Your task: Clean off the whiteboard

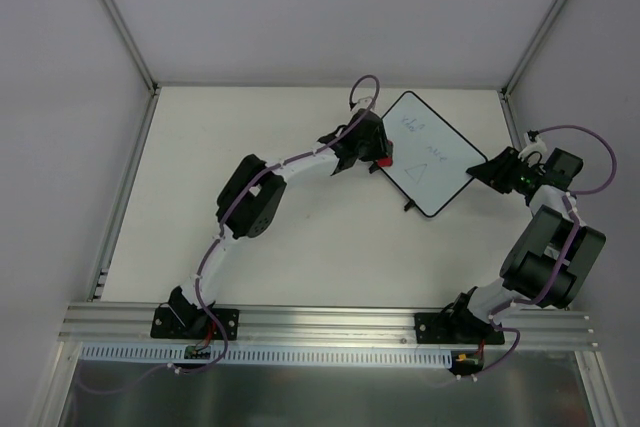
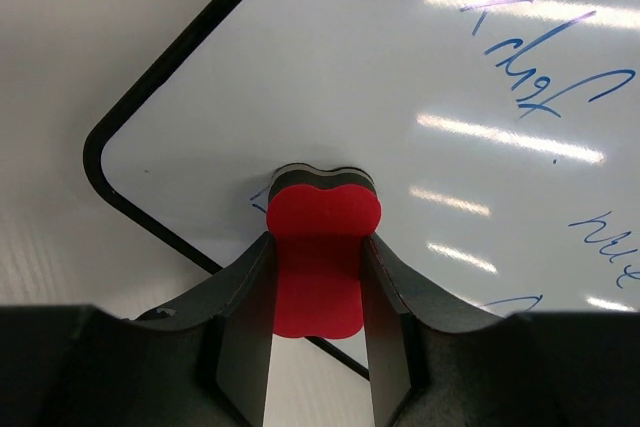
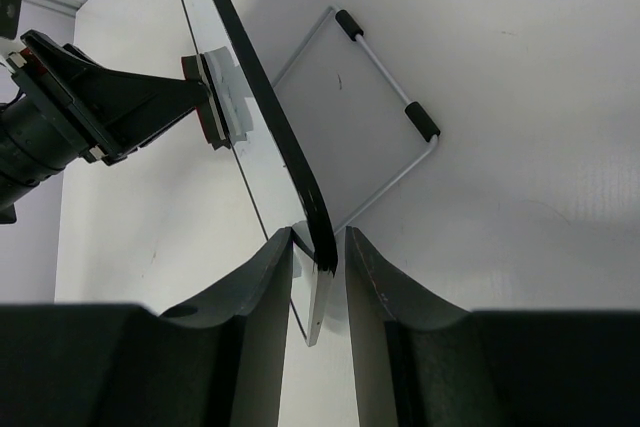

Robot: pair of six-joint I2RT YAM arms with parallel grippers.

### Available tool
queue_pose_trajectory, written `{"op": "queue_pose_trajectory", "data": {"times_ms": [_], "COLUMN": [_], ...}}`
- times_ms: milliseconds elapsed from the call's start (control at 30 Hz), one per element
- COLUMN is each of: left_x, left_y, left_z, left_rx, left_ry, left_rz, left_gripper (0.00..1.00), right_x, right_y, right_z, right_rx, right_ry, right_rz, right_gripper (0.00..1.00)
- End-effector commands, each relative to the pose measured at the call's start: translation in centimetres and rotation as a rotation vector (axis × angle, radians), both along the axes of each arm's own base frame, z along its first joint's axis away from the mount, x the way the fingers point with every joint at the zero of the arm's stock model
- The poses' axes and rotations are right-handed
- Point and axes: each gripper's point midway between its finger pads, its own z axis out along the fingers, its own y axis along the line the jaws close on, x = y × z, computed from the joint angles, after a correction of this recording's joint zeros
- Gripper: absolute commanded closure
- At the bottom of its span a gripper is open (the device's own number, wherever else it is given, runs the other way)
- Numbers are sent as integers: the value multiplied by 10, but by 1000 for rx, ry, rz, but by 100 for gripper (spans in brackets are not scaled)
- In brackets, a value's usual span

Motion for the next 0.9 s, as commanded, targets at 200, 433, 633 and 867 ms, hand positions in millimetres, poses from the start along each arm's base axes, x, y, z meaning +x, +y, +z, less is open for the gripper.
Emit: {"op": "queue_pose_trajectory", "data": {"times_ms": [200,433,633,867], "left_x": [30,38,49,64], "left_y": [57,76,78,76], "left_z": [-9,-16,-8,-8], "left_rx": [45,-22,-68,-139], "left_ry": [48,117,123,150], "left_rz": [207,319,356,394], "left_gripper": [92,92,92,92], "right_x": [1,2,2,1], "right_y": [-3,-4,-4,-4], "right_z": [-9,-10,-11,-13], "right_rx": [-18,-18,-15,-17], "right_ry": [13,16,20,23], "right_rz": [-14,-16,-15,-15], "right_gripper": [70,69,69,69]}}
